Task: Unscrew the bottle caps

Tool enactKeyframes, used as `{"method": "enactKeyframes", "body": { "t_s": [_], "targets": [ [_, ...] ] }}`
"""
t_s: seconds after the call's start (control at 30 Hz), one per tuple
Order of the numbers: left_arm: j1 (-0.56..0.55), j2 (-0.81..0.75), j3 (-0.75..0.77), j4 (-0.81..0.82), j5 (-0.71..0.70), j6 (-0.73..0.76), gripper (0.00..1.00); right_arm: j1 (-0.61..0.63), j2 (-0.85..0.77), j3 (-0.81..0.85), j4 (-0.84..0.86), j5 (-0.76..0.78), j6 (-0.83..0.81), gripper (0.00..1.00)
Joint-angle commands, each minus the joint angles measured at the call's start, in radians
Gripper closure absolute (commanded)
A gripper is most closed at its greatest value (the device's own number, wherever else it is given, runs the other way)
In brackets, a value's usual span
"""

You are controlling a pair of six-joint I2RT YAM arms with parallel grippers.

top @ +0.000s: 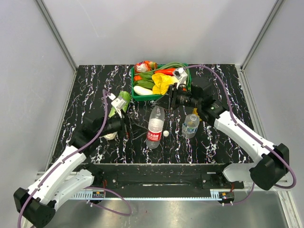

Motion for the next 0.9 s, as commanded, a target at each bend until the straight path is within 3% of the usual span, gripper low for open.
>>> {"method": "enactKeyframes", "body": {
  "t_s": [0.0,0.33,0.87],
  "targets": [
    [0.000,-0.052,0.036,-0.070,-0.187,0.044,0.01,0.009,-0.052,0.011,-0.017,0.134,-0.085,1.00],
    [0.000,-0.070,-0.013,-0.122,-0.325,0.030,0.01,0.111,-0.117,-0.049,0.058,0.369,-0.195,1.00],
    [0.002,-0.052,-0.001,-0.182,-0.426,0.053,0.01,0.325,-0.131,-0.213,0.441,0.648,-0.448,1.00]
  ]
}}
